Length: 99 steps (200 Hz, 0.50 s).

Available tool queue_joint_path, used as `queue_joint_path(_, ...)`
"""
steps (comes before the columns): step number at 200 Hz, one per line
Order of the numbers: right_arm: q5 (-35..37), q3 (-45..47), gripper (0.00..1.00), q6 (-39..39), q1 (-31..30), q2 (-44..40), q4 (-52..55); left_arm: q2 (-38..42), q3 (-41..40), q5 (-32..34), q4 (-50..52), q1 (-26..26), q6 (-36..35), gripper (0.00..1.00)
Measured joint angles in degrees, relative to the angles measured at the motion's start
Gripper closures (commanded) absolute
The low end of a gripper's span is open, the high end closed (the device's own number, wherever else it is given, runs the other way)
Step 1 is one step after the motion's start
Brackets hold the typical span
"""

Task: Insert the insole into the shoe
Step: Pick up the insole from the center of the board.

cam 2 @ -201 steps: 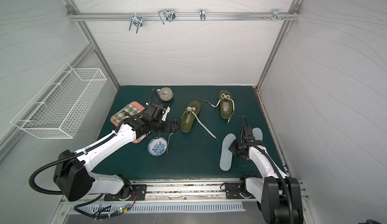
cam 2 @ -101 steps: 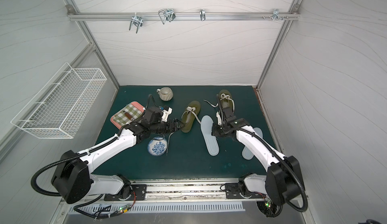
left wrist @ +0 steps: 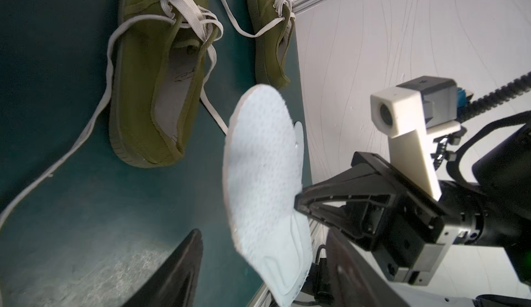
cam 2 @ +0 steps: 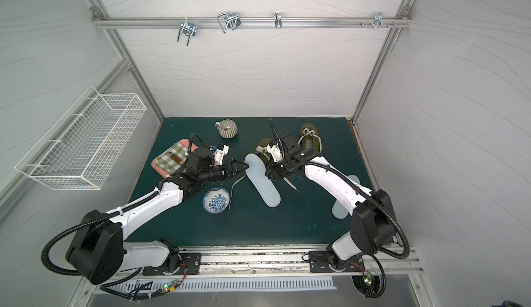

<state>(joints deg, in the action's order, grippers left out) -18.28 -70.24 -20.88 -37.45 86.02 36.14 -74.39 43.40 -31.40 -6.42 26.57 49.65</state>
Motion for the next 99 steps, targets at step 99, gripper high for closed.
queue_joint_path(99, -2.93, 0.00, 1.00, 0.09, -2.32, 0.90, -0.07, 1.64, -1.03, 2.51, 3.30, -1.46, -1.84, 0.58)
